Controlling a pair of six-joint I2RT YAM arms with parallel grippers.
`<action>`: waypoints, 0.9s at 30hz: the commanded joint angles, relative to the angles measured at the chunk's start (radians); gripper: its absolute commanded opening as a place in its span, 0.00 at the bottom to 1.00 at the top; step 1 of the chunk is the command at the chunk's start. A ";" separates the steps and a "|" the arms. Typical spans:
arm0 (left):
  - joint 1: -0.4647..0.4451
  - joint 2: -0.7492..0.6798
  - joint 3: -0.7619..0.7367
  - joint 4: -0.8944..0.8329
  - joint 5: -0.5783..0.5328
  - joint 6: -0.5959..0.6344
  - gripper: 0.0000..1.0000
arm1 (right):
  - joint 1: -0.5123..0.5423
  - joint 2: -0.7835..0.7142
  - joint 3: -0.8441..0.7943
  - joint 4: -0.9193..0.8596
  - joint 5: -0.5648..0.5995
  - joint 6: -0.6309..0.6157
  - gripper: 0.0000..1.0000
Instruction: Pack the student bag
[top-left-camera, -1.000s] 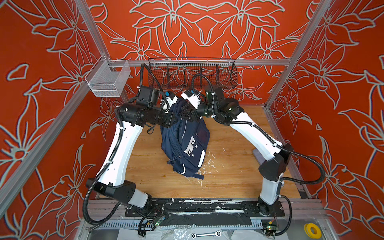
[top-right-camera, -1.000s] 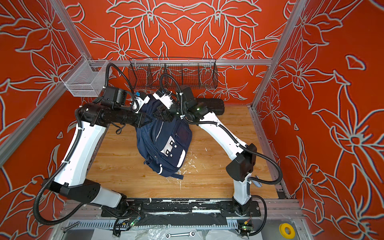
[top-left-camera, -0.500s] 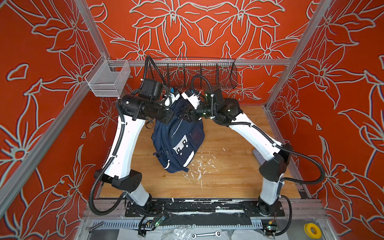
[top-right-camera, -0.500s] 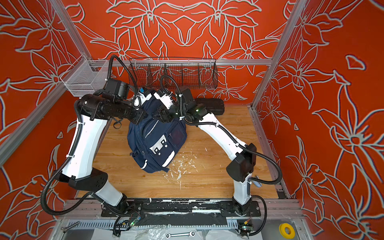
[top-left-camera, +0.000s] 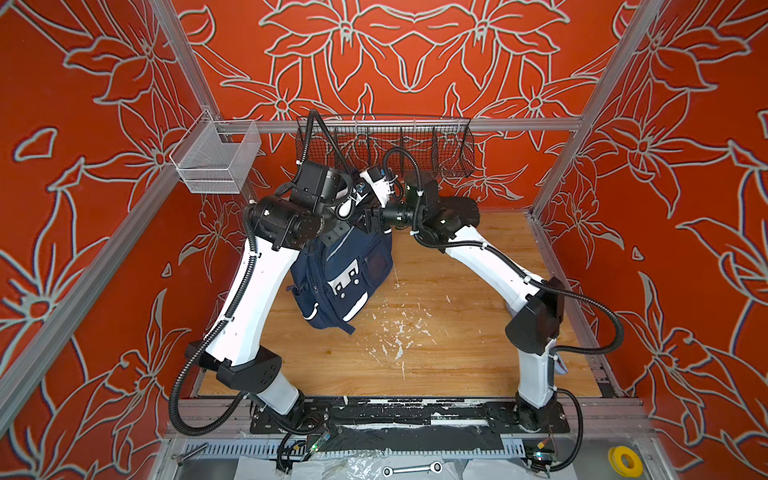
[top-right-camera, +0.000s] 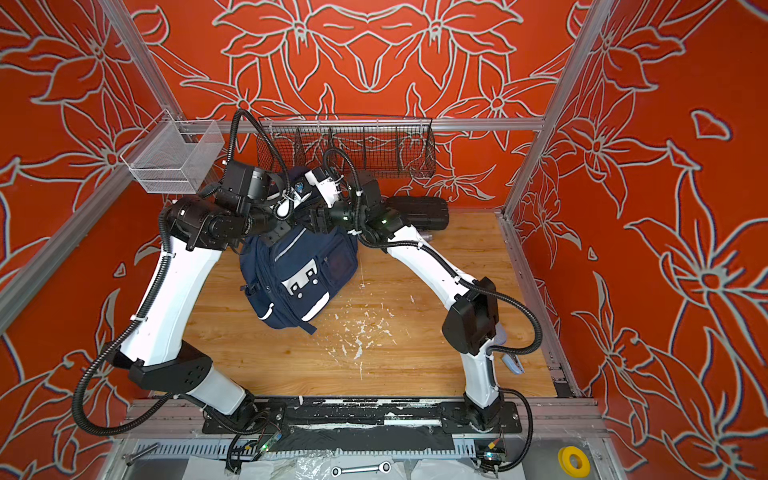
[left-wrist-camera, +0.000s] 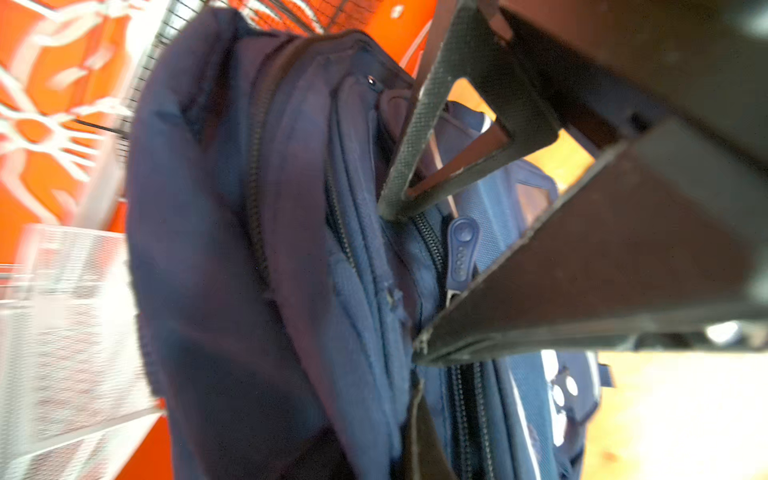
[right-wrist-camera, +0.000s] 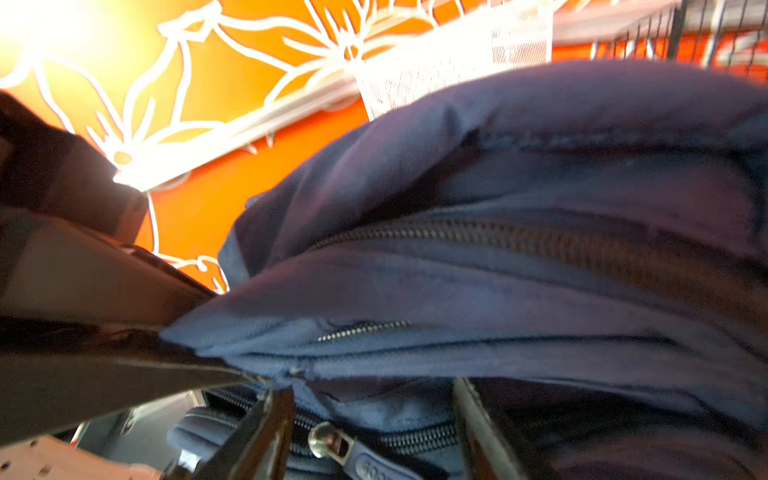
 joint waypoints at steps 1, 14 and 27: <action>-0.032 -0.091 0.052 0.328 -0.073 0.122 0.00 | 0.003 0.065 -0.015 0.201 -0.020 0.084 0.64; -0.086 -0.378 -0.637 0.447 0.015 -0.263 0.00 | 0.000 -0.179 -0.461 0.156 0.027 -0.113 0.66; -0.088 -0.512 -0.801 0.433 0.239 -0.601 0.00 | -0.006 -0.462 -0.725 -0.100 0.016 -0.234 0.66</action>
